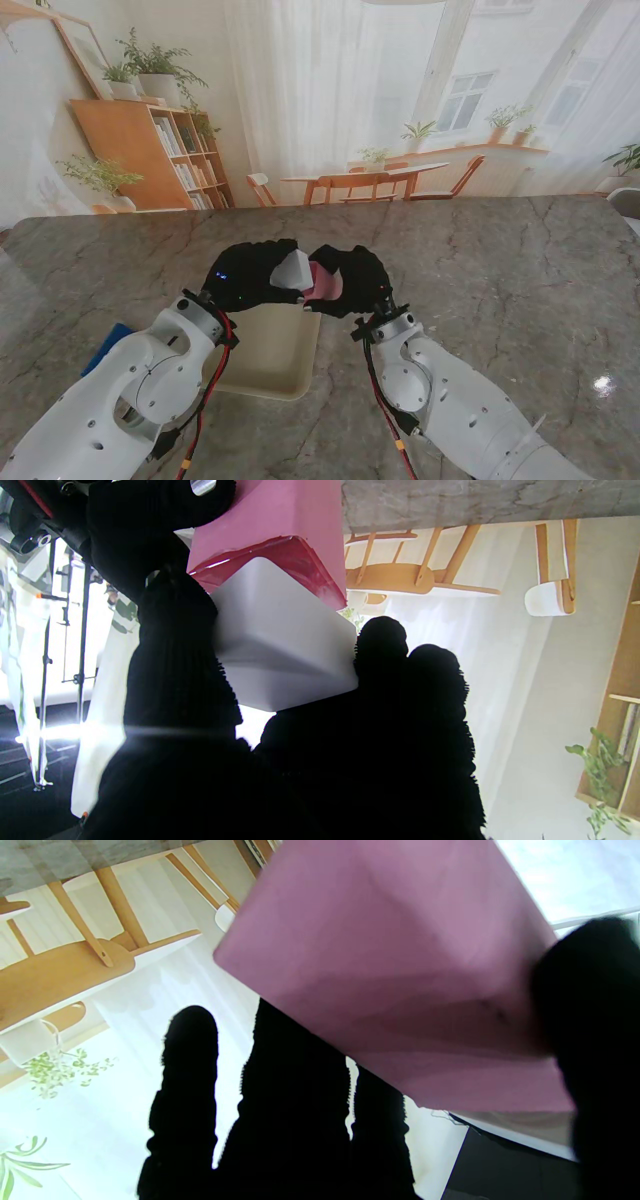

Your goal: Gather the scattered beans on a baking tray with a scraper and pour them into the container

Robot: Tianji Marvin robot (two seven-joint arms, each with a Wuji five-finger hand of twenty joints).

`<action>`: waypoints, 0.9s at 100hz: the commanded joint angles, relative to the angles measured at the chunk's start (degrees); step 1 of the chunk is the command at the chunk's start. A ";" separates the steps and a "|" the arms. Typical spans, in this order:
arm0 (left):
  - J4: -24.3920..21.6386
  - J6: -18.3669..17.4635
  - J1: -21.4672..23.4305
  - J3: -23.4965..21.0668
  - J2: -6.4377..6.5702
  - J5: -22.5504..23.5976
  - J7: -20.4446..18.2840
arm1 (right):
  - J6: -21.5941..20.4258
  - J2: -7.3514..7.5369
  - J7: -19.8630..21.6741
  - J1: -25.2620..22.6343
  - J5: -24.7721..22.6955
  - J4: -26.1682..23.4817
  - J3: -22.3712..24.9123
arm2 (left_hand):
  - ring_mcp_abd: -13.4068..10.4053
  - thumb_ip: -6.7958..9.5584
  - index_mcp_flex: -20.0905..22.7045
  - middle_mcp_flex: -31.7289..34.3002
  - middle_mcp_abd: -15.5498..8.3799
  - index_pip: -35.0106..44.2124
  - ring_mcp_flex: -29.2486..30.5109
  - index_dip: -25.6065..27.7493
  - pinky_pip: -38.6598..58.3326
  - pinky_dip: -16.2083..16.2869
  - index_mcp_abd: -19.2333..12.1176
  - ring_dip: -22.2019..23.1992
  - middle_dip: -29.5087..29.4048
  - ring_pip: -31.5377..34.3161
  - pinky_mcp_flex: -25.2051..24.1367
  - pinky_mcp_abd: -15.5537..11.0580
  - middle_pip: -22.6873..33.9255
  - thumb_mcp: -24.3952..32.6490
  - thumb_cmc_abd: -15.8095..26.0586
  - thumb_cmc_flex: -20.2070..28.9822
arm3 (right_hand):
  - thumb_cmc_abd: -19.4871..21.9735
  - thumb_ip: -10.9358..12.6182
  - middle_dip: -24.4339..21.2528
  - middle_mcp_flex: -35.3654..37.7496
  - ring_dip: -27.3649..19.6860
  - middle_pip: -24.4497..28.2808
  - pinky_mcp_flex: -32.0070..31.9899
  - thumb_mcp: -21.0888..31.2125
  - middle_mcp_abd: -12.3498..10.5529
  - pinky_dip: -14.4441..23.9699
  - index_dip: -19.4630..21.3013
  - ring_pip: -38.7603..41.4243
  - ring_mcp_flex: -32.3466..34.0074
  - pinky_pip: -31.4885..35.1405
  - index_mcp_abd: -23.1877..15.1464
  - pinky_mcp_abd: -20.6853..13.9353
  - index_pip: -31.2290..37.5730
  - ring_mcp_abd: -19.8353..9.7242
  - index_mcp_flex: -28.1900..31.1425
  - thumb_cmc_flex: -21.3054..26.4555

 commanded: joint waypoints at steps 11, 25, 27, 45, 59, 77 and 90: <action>0.83 -3.15 0.21 -0.06 -0.13 0.24 -0.52 | -0.77 -0.84 1.05 -0.26 1.35 -1.06 0.65 | -1.56 -2.64 2.79 2.95 -10.63 3.24 -3.19 1.67 -4.86 0.80 -9.35 -2.57 8.63 -4.61 -4.79 -2.25 4.38 9.23 7.25 11.02 | 7.50 2.69 3.41 6.23 0.94 10.69 0.05 10.90 -11.25 0.54 3.08 0.99 1.09 1.06 -18.23 -0.53 12.09 -2.44 3.17 12.80; 0.74 -5.69 0.11 -0.85 0.29 1.16 -2.06 | -0.83 -0.87 0.90 -0.34 1.37 -1.19 0.82 | -3.21 -2.62 2.41 3.52 -11.73 2.66 -4.08 -0.06 -9.96 0.23 -11.18 -5.26 8.84 -9.69 -6.72 -2.73 -2.70 9.80 5.68 13.64 | 7.65 2.68 3.35 6.15 0.90 10.70 0.14 10.88 -11.59 0.51 3.05 0.93 1.05 1.06 -18.73 -0.62 12.21 -2.72 3.15 12.66; 0.78 -5.92 0.06 -0.90 0.30 1.08 -2.14 | -0.87 -0.88 0.85 -0.35 1.38 -1.19 0.83 | -3.29 -2.64 2.35 3.52 -11.76 2.53 -4.16 -0.25 -10.47 0.12 -11.29 -5.59 8.62 -10.28 -6.86 -2.82 -3.37 9.84 5.74 13.79 | 7.66 2.68 3.35 6.15 0.89 10.70 0.13 10.89 -11.62 0.51 3.04 0.92 1.03 1.05 -18.79 -0.63 12.22 -2.70 3.15 12.67; 0.71 -4.99 -0.48 -0.23 0.29 0.36 -2.95 | -0.96 -0.90 0.33 -0.56 1.09 -1.62 0.77 | -1.07 -2.71 3.27 2.28 -10.33 0.02 -5.11 -1.41 -8.76 2.95 -8.95 -3.33 8.31 -7.94 -8.67 -1.83 0.24 8.98 8.38 10.18 | 7.55 2.68 3.26 6.18 0.91 10.74 0.16 10.87 -11.48 0.48 2.93 1.02 1.16 1.03 -18.70 -0.65 12.41 -2.60 3.22 12.75; 0.20 -3.59 -0.76 0.55 0.50 3.28 -3.06 | -1.15 -0.86 0.23 -0.60 0.84 -1.80 0.65 | -0.22 -2.60 4.32 1.07 -10.72 -4.06 -6.26 -1.80 -6.61 4.79 -7.48 -0.44 4.61 -4.14 -9.95 -1.58 5.58 8.56 10.88 5.83 | 7.32 2.68 3.20 6.37 0.97 10.80 0.21 10.96 -11.30 0.46 2.80 1.15 1.33 1.03 -18.58 -0.61 12.38 -2.61 3.40 12.75; -0.44 -3.79 -1.04 1.03 0.87 5.82 -4.15 | -1.10 -0.88 0.16 -0.54 0.79 -1.70 0.53 | 0.27 -2.24 4.83 -0.49 -9.56 -8.47 -7.79 -6.61 -7.08 5.55 -6.96 0.22 0.92 -3.94 -11.78 -0.83 7.06 8.36 12.79 2.32 | 7.21 2.69 3.20 6.43 1.17 10.80 0.32 11.09 -11.18 0.46 2.85 1.51 1.40 1.08 -18.34 -0.58 12.37 -2.61 3.52 12.77; -0.29 -3.85 -1.19 1.18 0.85 4.50 -5.00 | -1.02 -1.11 -0.42 -0.34 1.02 -1.19 0.35 | 0.99 -2.20 3.59 -2.36 -7.53 -12.65 -9.65 -11.53 -11.36 4.32 -5.91 -4.09 -4.48 -10.35 -13.56 1.12 -0.10 8.42 12.70 0.98 | 7.30 2.67 3.24 6.36 1.27 10.81 0.36 11.02 -11.13 0.47 2.88 1.70 1.38 1.12 -18.35 -0.58 12.34 -2.60 3.42 12.76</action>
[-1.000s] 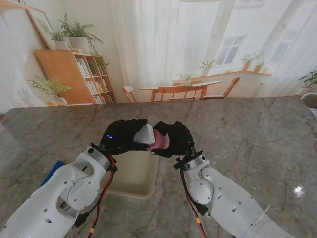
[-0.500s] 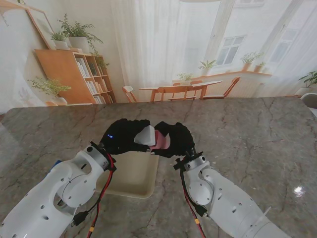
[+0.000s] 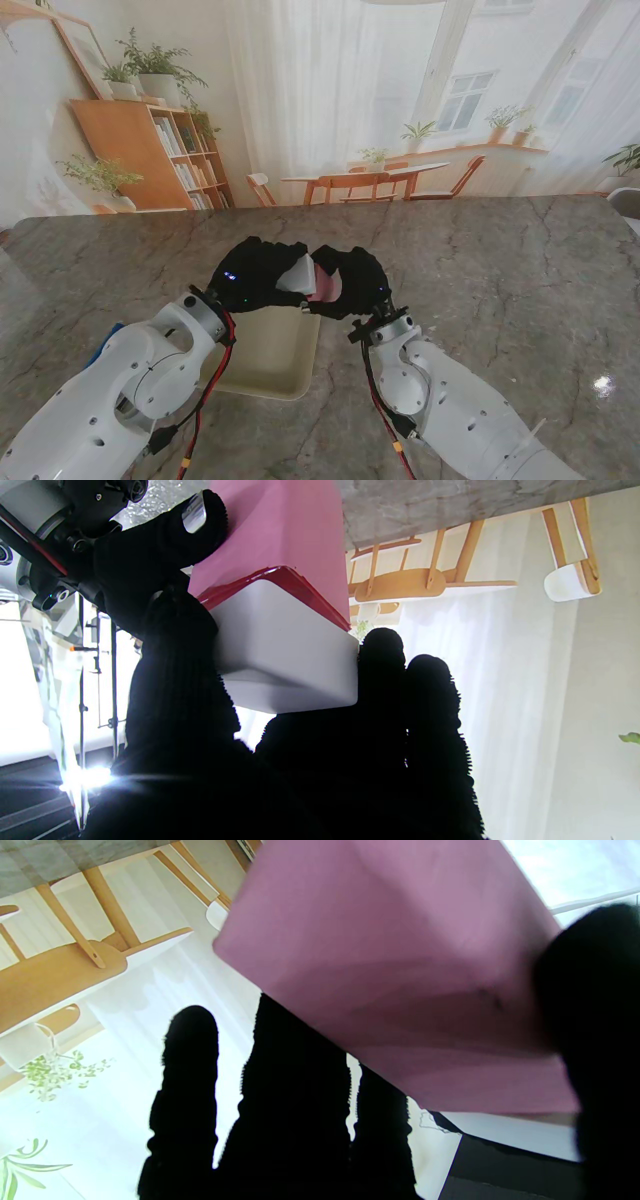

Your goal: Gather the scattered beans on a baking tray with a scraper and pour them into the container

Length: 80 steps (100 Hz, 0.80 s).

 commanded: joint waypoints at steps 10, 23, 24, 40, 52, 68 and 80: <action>-0.02 -0.37 0.63 0.35 -0.05 -2.89 -2.47 | -0.11 -0.72 0.08 0.43 0.31 -0.50 0.10 | 1.80 -2.13 -0.17 -1.01 -6.74 -3.02 -4.87 -6.55 -8.21 -1.51 -4.92 -8.34 -10.55 -11.05 -4.89 4.11 -7.10 8.19 7.52 1.21 | 9.75 2.71 3.24 5.95 1.28 10.78 0.22 11.28 -11.19 0.46 2.93 1.36 0.96 1.12 -16.75 -0.61 10.88 -2.68 3.52 12.04; -0.59 -1.20 1.11 -0.36 0.18 -3.04 -3.99 | -0.07 -0.73 0.10 0.34 0.43 -0.53 0.22 | 2.53 -2.09 -4.28 -4.53 -6.47 -5.29 -8.80 -9.70 -17.21 -4.10 -6.70 -15.63 -16.07 -19.59 -10.69 7.57 -13.06 8.31 7.12 0.87 | 9.76 2.70 3.23 5.97 1.30 10.78 0.18 11.24 -11.28 0.45 2.91 1.40 0.96 1.11 -16.83 -0.58 10.85 -2.69 3.49 12.03; -0.68 -1.26 1.18 -0.44 0.21 -2.96 -4.17 | -0.07 -0.73 0.12 0.33 0.44 -0.54 0.24 | 2.64 -2.09 -4.53 -4.88 -6.35 -5.38 -9.19 -9.86 -18.04 -4.36 -6.90 -16.27 -16.55 -20.24 -11.18 7.76 -13.49 8.33 7.08 0.84 | 9.76 2.72 3.23 5.97 1.30 10.78 0.18 11.27 -11.28 0.45 2.90 1.40 0.96 1.11 -16.83 -0.58 10.83 -2.73 3.46 12.08; -1.78 -2.28 1.92 -1.43 0.57 -0.76 -5.44 | -0.09 -0.71 0.30 0.19 0.58 -0.67 0.45 | 3.40 -1.97 -8.33 -9.75 -6.02 -6.88 -14.84 -11.32 -28.27 -8.53 -8.74 -23.17 -21.30 -26.78 -17.51 8.88 -17.44 8.75 6.54 2.39 | 9.79 2.71 3.22 5.95 1.30 10.77 0.19 11.22 -11.26 0.44 2.87 1.39 0.98 1.10 -16.91 -0.66 10.78 -2.77 3.38 11.97; -2.23 -3.97 2.10 -2.09 0.85 2.14 -5.38 | -0.14 -0.70 0.41 0.11 0.67 -0.76 0.58 | 2.94 -2.11 -7.68 -10.80 -6.68 -6.12 -16.04 -10.93 -30.43 -9.93 -12.23 -24.96 -22.49 -27.42 -18.20 7.98 -17.74 9.17 5.57 6.38 | 9.80 2.72 3.23 5.97 1.29 10.77 0.21 11.26 -11.29 0.43 2.88 1.37 0.96 1.11 -16.92 -0.65 10.82 -2.75 3.41 12.00; -3.08 -5.44 2.25 -2.63 1.17 3.76 -6.81 | -0.09 -0.66 0.64 -0.01 0.76 -0.89 0.75 | 2.91 -2.25 -10.55 -14.02 -6.39 -8.36 -18.21 -12.05 -32.22 -11.99 -13.68 -26.88 -24.71 -28.49 -19.44 7.18 -19.29 8.87 4.54 8.42 | 9.82 2.72 3.22 5.93 1.31 10.74 0.20 11.25 -11.27 0.41 2.96 1.39 0.99 1.08 -16.92 -0.83 10.95 -2.81 3.58 11.99; -3.87 -5.62 2.43 -2.74 1.32 4.64 -7.94 | 0.01 -0.57 1.00 -0.10 0.80 -1.07 0.90 | 3.95 -1.97 -16.52 -18.55 -4.29 -11.56 -21.28 -14.66 -33.34 -13.44 -9.32 -27.97 -26.81 -28.91 -21.37 7.17 -20.33 8.63 4.18 5.37 | 9.83 2.72 3.23 5.96 1.31 10.75 0.16 11.23 -11.31 0.39 2.90 1.40 0.98 1.04 -16.90 -0.66 10.86 -2.77 3.49 12.01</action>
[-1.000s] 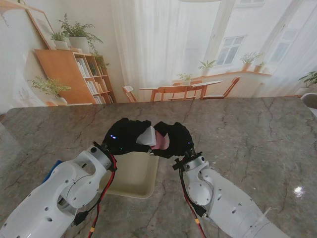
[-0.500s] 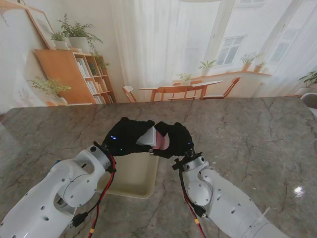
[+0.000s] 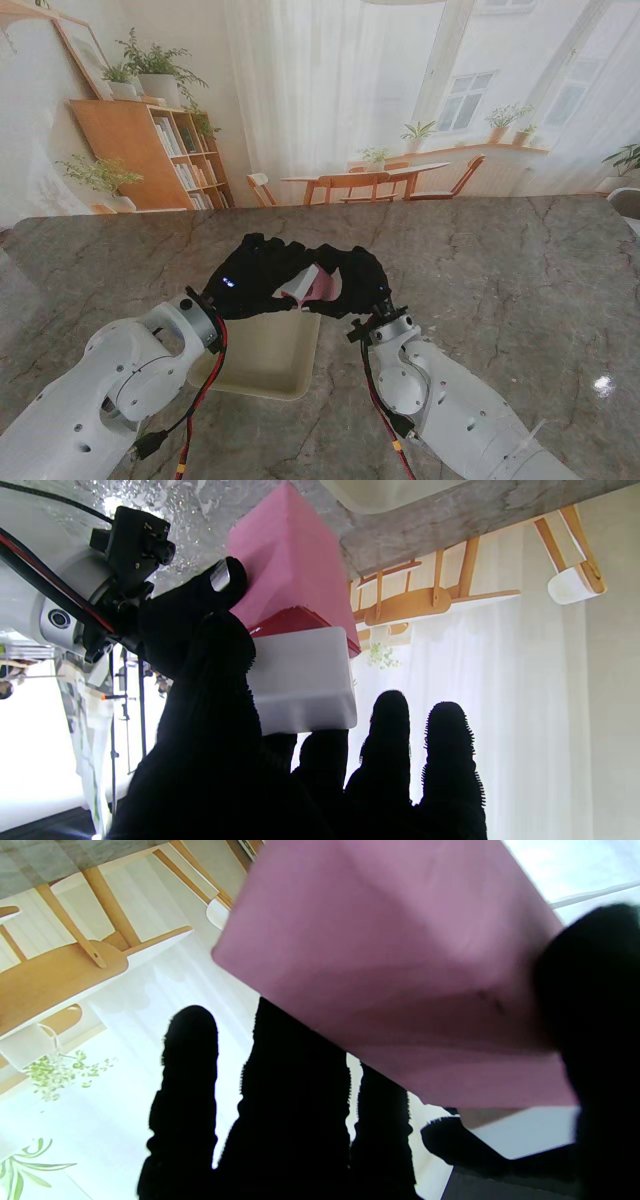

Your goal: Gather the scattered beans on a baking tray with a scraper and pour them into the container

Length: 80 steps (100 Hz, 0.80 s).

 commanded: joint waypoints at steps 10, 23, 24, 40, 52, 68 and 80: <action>-1.14 -0.21 1.03 0.10 0.31 2.28 -0.92 | 0.02 -0.15 1.00 0.14 0.34 -0.94 0.47 | 2.22 -2.30 -7.00 -5.03 2.44 -3.37 -4.97 -3.86 -2.39 -2.27 3.15 -1.39 -2.35 -1.19 -3.55 0.14 -0.76 1.57 0.57 -3.18 | 9.82 2.72 3.24 5.96 1.32 10.76 0.23 11.22 -11.33 0.41 2.87 1.41 0.99 1.09 -15.93 -0.61 10.77 -2.74 3.42 11.99; -2.73 -0.19 1.82 -0.42 0.55 2.99 -3.75 | 0.16 -0.09 1.26 0.08 0.35 -1.10 0.56 | 3.93 -1.85 -9.30 -10.88 5.93 -5.57 -9.71 -16.83 -4.66 -3.58 7.78 -2.56 -4.07 -1.85 -6.03 1.06 -1.49 2.27 2.65 -11.92 | 9.84 2.72 3.24 5.95 1.32 10.77 0.19 11.21 -11.13 0.40 2.85 1.41 0.97 1.09 -15.98 -0.59 10.70 -2.72 3.34 12.02; -2.76 -0.13 1.89 -0.44 0.54 3.04 -3.70 | 0.17 -0.09 1.27 0.08 0.35 -1.10 0.57 | 4.06 -1.84 -9.30 -11.29 6.18 -5.58 -10.05 -18.26 -4.89 -3.60 8.20 -2.62 -4.17 -1.90 -6.23 1.16 -1.56 2.25 2.97 -12.70 | 9.86 2.73 3.23 5.94 1.32 10.75 0.19 11.24 -11.17 0.40 2.85 1.41 0.98 1.09 -15.99 -0.60 10.69 -2.73 3.33 12.06; -1.38 3.35 2.85 0.10 -0.30 3.07 4.37 | 0.62 0.10 1.44 0.11 -0.05 -1.29 0.47 | 6.06 -1.94 -9.06 -14.26 8.30 -6.28 -12.50 -24.71 -6.02 -3.13 12.07 -2.33 -4.35 -1.59 -7.53 2.78 -1.78 1.50 8.40 -18.97 | 9.85 2.73 3.26 5.94 1.35 10.79 0.22 11.15 -11.00 0.45 2.92 1.48 0.94 1.20 -15.72 -0.39 10.80 -2.49 3.40 12.16; -1.27 7.64 3.91 0.84 -1.06 2.02 9.12 | 1.06 0.23 1.51 0.07 -0.39 -1.54 0.43 | 6.79 -2.04 -9.01 -13.16 8.57 -5.06 -12.53 -23.85 -4.79 -0.99 12.63 -0.97 -3.80 -0.61 -7.53 3.79 -1.36 0.85 11.31 -21.22 | 9.80 2.78 3.27 5.91 1.38 10.83 0.12 11.17 -10.76 0.49 2.97 1.58 0.91 1.27 -15.49 -0.26 10.90 -2.26 3.50 12.44; -1.84 15.98 5.36 3.03 -2.46 -2.80 13.79 | 1.76 0.30 1.39 -0.03 -0.69 -1.83 0.40 | 8.20 -2.00 -9.18 -3.80 9.20 -1.78 -7.34 -8.56 3.48 7.88 13.17 6.11 2.17 3.47 -5.43 4.79 1.78 0.38 15.40 -21.86 | 9.76 2.79 3.25 5.82 1.42 10.90 0.03 11.07 -10.44 0.59 2.98 1.78 0.87 1.46 -15.01 -0.04 11.00 -2.00 3.56 12.71; -1.63 20.98 5.30 5.33 -3.04 -4.00 15.34 | 2.25 0.33 1.12 -0.05 -0.93 -1.93 0.31 | 9.90 -1.94 -4.89 2.22 11.48 0.07 -3.99 -4.68 12.70 14.57 17.60 13.39 9.25 8.39 -3.64 6.17 5.25 0.30 17.37 -22.55 | 9.69 2.82 3.21 5.86 1.46 11.02 -0.04 11.04 -10.21 0.67 2.96 1.98 0.87 1.60 -14.83 0.13 11.01 -1.73 3.57 12.94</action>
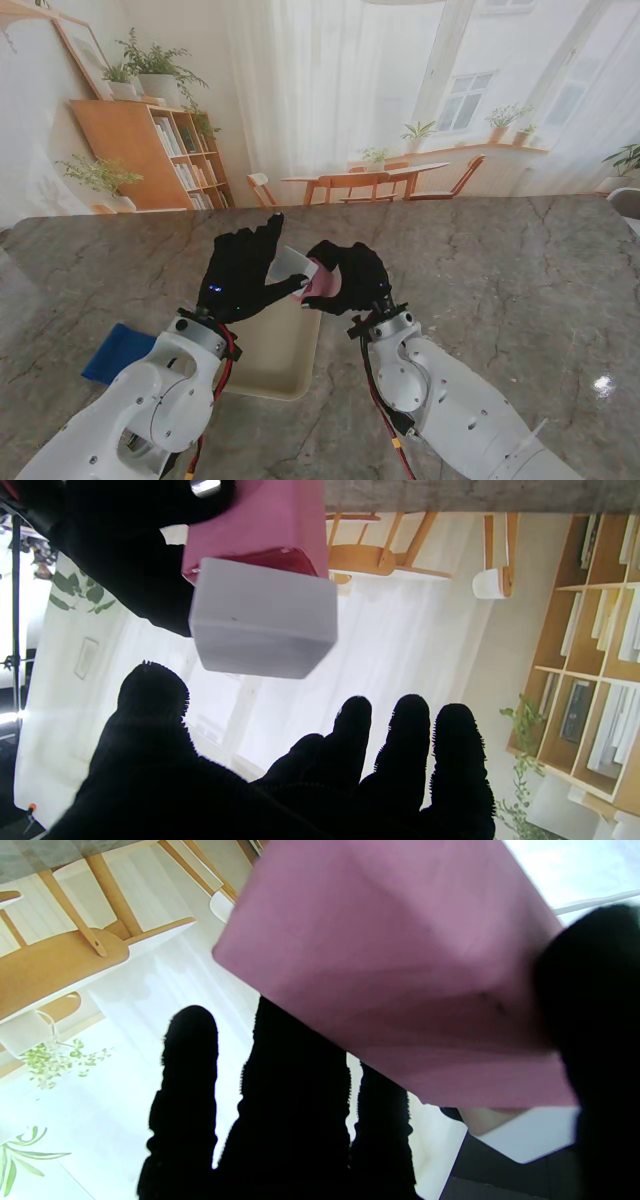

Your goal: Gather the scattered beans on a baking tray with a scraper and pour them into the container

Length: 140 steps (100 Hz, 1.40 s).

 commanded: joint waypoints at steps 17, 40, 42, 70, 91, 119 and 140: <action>1.51 4.30 -1.01 3.94 -1.37 2.33 0.58 | 0.74 0.21 0.04 -0.01 -0.96 -0.63 -0.26 | 3.21 -1.97 3.36 4.89 2.20 1.86 4.53 3.93 12.83 8.22 5.02 11.06 12.47 7.92 2.96 4.14 4.52 -1.14 5.66 -1.96 | 9.62 2.88 3.11 5.83 1.21 11.13 0.00 11.01 -9.88 0.78 2.97 2.30 0.94 1.77 -14.37 0.30 11.10 -1.53 3.72 13.20; 3.03 6.35 -2.99 6.14 -1.33 3.25 -0.14 | 0.89 0.28 -0.45 0.02 -1.51 -0.69 -0.55 | 1.19 -1.80 6.87 6.77 0.61 3.88 7.55 6.02 18.00 10.00 2.15 16.60 16.82 14.15 6.45 1.21 6.64 -0.76 0.24 10.21 | 9.58 2.87 2.97 5.76 1.21 11.20 0.06 10.97 -9.93 0.84 2.98 2.55 1.00 1.85 -14.28 0.30 11.10 -1.64 3.76 13.13; 3.06 6.33 -3.05 6.18 -1.34 3.17 -0.13 | 0.88 0.28 -0.49 0.03 -1.53 -0.68 -0.55 | 0.83 -1.76 7.48 7.06 0.37 4.18 7.96 6.34 18.26 9.99 1.71 16.79 16.87 14.47 6.86 0.84 6.71 -0.72 -0.25 11.56 | 9.58 2.87 2.97 5.76 1.21 11.20 0.06 10.97 -9.94 0.84 2.98 2.55 0.99 1.86 -14.29 0.28 11.08 -1.64 3.74 13.12; 3.53 0.74 -2.67 4.65 -1.28 1.48 0.80 | 0.95 0.13 -0.61 -0.03 -1.18 -0.55 -0.46 | -6.17 -1.42 16.63 14.60 -7.37 9.93 15.24 14.22 16.63 5.40 -8.27 12.67 12.19 13.37 13.69 -4.97 8.09 0.10 -5.90 28.35 | 9.64 2.87 2.88 5.72 1.13 11.30 0.02 10.96 -10.00 0.84 3.04 2.58 0.95 1.80 -14.48 0.28 11.11 -1.72 3.81 13.07; 3.77 -7.60 -2.24 2.33 -0.64 0.69 -0.72 | 0.40 -0.08 -0.11 -0.15 -0.26 -0.49 -0.18 | -13.15 -3.15 17.39 20.10 -16.92 11.08 19.10 18.25 10.65 -0.68 -16.33 4.65 22.43 6.34 12.25 -9.82 4.10 8.03 -16.05 34.12 | 9.67 2.83 2.83 5.74 1.05 11.32 0.14 10.94 -10.36 0.84 3.00 2.53 0.97 1.78 -14.86 0.04 11.01 -2.04 3.70 12.80; 2.63 -18.52 -1.41 -2.36 0.59 1.19 -5.95 | -0.49 -0.39 1.57 -0.57 1.88 -0.69 0.74 | -18.02 -4.47 17.60 20.83 -24.72 12.90 21.06 20.00 7.25 -4.92 -22.55 3.22 9.80 -2.54 10.99 -12.24 2.48 20.00 -16.56 34.06 | 10.05 2.73 2.77 5.74 0.90 11.08 0.24 10.87 -11.03 0.75 2.92 2.19 1.09 1.61 -15.87 -0.33 10.78 -2.58 3.52 12.34; 3.35 -25.25 -2.80 -3.72 1.02 -1.03 -8.65 | -0.85 -0.54 1.96 -0.59 2.58 -0.54 0.86 | -19.70 -3.70 16.33 18.83 -25.28 10.14 18.94 17.00 0.91 -9.85 -24.17 -10.04 -5.68 -7.77 9.06 -12.66 -0.74 19.77 -15.70 33.46 | 9.99 2.73 2.83 5.82 0.85 10.95 0.28 10.91 -11.14 0.70 2.89 2.00 1.20 1.53 -15.93 -0.43 10.80 -2.63 3.57 12.33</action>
